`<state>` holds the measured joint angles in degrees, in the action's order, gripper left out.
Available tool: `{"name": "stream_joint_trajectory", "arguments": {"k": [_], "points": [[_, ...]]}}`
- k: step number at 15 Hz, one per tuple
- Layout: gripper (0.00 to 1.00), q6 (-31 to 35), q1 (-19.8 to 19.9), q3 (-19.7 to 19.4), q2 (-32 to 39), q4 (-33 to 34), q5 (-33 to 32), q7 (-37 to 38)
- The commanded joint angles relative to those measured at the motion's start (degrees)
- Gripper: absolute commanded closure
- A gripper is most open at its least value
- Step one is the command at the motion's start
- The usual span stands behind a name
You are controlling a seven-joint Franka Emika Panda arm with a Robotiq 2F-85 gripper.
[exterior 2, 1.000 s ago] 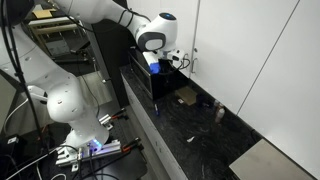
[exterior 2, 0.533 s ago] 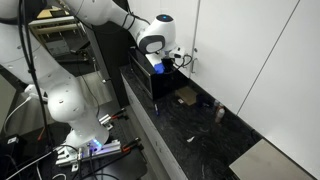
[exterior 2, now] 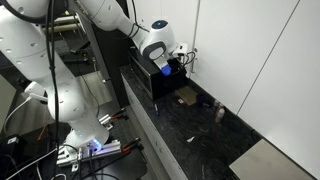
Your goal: Open the right cabinet door
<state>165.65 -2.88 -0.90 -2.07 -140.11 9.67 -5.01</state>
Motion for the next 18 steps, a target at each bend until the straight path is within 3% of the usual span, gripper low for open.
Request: {"name": "stream_joint_trajectory", "arguments": {"k": [1,5,7,8,18], "points": [[0.00,9.7,0.9,0.6,4.2,0.7,-3.8,3.6],[0.00,16.6,1.1,0.2,6.5,0.6,-5.6,5.8],[0.00,15.6,-0.4,-3.0,6.6,0.6,-9.6,8.6],[0.00,14.8,1.1,-0.3,5.6,0.1,-7.4,6.8],[0.00,14.7,1.1,-1.3,5.7,0.1,-8.4,7.5]]}}
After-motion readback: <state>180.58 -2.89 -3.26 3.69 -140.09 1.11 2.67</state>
